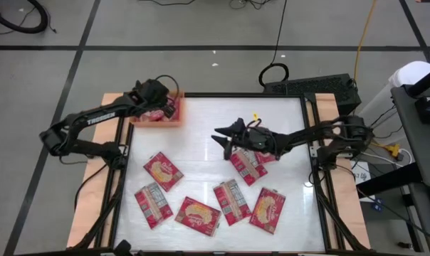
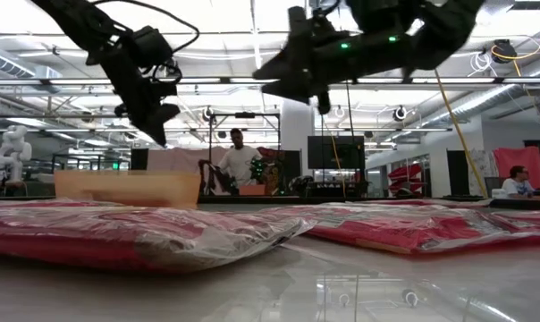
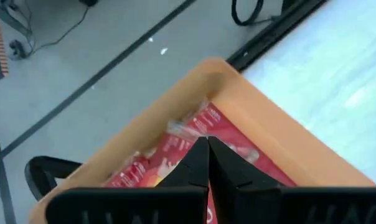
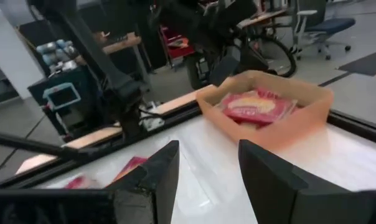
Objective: Sort popcorn bags into baskets
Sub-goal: Adjust the red popcorn bag in the orange bin
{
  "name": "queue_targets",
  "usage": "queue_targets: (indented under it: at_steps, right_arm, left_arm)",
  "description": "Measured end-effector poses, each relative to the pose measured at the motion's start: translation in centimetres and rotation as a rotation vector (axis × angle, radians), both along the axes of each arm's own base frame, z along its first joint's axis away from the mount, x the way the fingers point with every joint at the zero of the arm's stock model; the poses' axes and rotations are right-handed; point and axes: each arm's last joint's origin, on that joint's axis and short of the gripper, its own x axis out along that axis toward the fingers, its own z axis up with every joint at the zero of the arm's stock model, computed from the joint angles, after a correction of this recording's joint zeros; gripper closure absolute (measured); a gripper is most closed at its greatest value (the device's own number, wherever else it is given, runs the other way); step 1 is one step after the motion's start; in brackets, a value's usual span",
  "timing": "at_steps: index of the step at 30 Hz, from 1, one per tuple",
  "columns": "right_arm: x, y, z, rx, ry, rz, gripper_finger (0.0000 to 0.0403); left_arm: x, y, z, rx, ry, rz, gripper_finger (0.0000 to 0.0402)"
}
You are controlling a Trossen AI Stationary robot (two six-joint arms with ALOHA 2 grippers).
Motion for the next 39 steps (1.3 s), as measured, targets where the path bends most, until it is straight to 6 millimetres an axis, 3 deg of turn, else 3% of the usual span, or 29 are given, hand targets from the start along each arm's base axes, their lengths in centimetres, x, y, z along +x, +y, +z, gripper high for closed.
queue_targets:
  at_steps: [5, 15, 20, 25, 30, 35, 39]
  right_arm:
    - [2.3, 0.0, -0.3, 0.006, 0.023, 0.054, 0.0243]
    - [2.9, -0.2, -2.1, 0.017, 0.126, 0.074, 0.0243]
    - [2.8, -0.2, -2.5, -0.022, 0.176, 0.080, 0.0243]
    - [2.8, -0.9, -2.5, -0.078, 0.195, 0.072, 0.0243]
    - [2.7, -1.9, -2.4, -0.085, 0.183, 0.047, 0.0243]
    - [2.7, -2.2, -2.3, -0.077, 0.169, 0.034, 0.0243]
    - [2.7, -2.1, -2.2, -0.077, 0.164, 0.035, 0.0243]
  left_arm:
    - [-0.8, 0.4, -0.7, -0.119, -0.024, -0.022, 0.0376]
    - [0.3, 2.0, -5.7, -0.341, 0.077, -0.057, 0.0196]
    - [0.8, 2.1, -7.0, -0.325, 0.165, -0.052, 0.0140]
    - [1.5, 2.3, -7.5, -0.265, 0.226, -0.086, 0.0134]
    - [1.9, 2.6, -7.4, -0.228, 0.201, -0.092, 0.0165]
    - [1.1, 3.5, -7.5, -0.261, 0.119, -0.036, 0.0198]
    - [0.3, 4.0, -7.1, -0.276, 0.068, 0.018, 0.0201]
